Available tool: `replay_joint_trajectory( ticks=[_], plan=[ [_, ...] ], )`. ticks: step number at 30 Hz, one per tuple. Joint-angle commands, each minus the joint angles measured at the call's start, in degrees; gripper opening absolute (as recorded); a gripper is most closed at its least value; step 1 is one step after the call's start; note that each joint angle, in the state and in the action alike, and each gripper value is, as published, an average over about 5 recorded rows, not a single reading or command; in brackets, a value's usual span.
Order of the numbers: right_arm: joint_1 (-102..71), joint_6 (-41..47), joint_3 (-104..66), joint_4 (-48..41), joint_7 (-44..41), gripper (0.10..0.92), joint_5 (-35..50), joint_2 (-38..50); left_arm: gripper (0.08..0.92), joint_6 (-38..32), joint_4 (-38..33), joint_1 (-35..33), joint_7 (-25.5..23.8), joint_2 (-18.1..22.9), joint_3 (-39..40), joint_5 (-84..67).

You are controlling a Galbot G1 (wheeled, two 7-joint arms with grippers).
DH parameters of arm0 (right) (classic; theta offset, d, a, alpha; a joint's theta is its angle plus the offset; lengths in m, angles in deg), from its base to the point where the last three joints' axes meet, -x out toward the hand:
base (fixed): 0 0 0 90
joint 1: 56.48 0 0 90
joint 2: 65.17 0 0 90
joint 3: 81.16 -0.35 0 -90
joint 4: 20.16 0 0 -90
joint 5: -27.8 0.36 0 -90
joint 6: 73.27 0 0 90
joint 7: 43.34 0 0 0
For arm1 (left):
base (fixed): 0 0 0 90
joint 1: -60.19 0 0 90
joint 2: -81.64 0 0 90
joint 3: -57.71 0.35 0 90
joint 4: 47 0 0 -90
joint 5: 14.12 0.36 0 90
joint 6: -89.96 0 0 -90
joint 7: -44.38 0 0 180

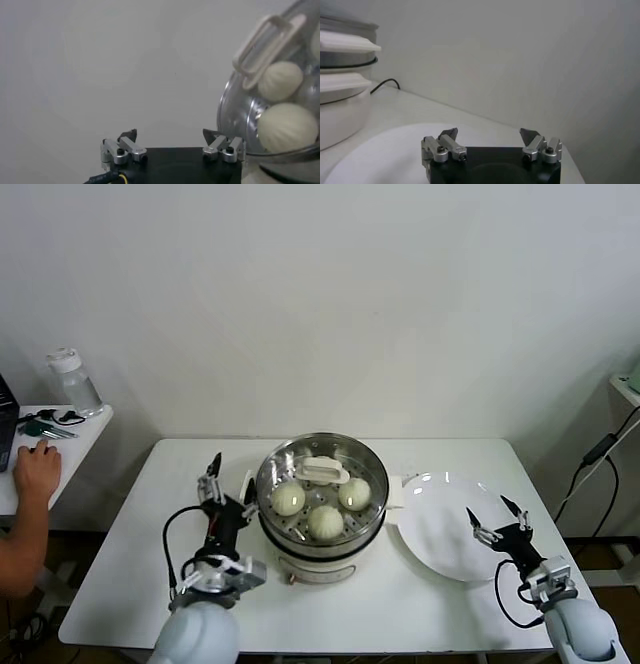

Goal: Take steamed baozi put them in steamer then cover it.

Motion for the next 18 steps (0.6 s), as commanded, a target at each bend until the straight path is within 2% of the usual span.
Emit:
replay_joint_trajectory(
  ticks=[1, 8, 18],
  plan=[
    [-0.66, 0.15, -0.16, 1.43, 0.19, 0.823, 0.69, -0.41, 0.823, -30.05, 9.55, -5.58, 11.19, 5.45, -14.77, -40.16],
    [-1.87, -0.35, -0.86, 2.62, 0.19, 0.823, 1.54, -0.5, 0.823, -33.28, 18.36, -5.25, 9.64, 6.38, -16.79, -45.18],
    [-2.41, -1.02, -1.47, 3.18, 0.41, 0.823, 3.61, -1.21, 0.823, -31.91, 19.72, -4.4, 7.46, 5.83, -17.34, -45.8]
  ],
)
